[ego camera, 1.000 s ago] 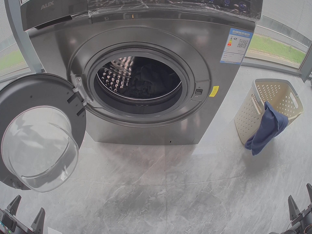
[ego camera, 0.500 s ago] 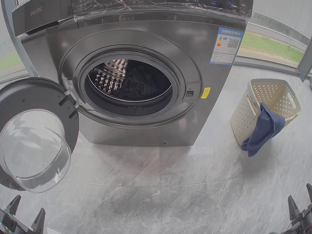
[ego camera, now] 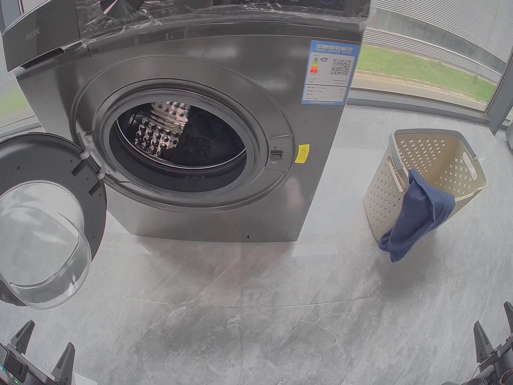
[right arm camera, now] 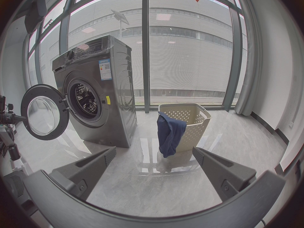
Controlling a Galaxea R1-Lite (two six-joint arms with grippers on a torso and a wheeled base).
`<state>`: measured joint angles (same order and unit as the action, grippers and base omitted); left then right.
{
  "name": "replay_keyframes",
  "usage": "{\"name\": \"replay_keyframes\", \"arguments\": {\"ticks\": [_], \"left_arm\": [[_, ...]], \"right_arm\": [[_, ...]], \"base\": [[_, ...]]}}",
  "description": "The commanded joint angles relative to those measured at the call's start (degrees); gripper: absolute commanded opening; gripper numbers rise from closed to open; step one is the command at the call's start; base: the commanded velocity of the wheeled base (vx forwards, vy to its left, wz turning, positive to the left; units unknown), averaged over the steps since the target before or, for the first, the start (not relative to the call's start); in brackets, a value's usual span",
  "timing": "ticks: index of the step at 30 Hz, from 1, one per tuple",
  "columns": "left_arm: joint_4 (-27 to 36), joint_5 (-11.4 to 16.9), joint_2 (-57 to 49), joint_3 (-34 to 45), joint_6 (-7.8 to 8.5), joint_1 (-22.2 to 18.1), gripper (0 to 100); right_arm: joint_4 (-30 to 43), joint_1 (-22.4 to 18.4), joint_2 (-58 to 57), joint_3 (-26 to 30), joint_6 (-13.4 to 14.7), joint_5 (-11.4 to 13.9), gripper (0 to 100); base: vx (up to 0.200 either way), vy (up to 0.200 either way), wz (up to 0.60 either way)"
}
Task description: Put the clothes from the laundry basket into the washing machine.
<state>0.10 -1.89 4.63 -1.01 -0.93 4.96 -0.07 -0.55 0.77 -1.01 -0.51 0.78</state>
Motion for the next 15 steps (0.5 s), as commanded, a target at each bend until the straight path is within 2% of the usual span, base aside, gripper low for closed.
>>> {"name": "replay_keyframes", "arguments": {"ticks": [1, 4, 15], "left_arm": [[0.0, 0.0, 0.3, 1.0, -0.04, 0.0, 100], [0.0, 0.0, 0.3, 1.0, -0.04, 0.0, 100], [0.0, 0.0, 0.3, 1.0, 0.14, 0.0, 100]], "right_arm": [[0.0, 0.0, -0.6, 1.0, 0.0, 0.0, 100], [0.0, 0.0, -0.6, 1.0, 0.0, 0.0, 100], [0.0, 0.1, -0.6, 1.0, 0.0, 0.0, 100]], "base": [[0.000, 0.000, 0.00], [0.000, 0.000, 0.00], [0.000, -0.200, 0.00]]}}
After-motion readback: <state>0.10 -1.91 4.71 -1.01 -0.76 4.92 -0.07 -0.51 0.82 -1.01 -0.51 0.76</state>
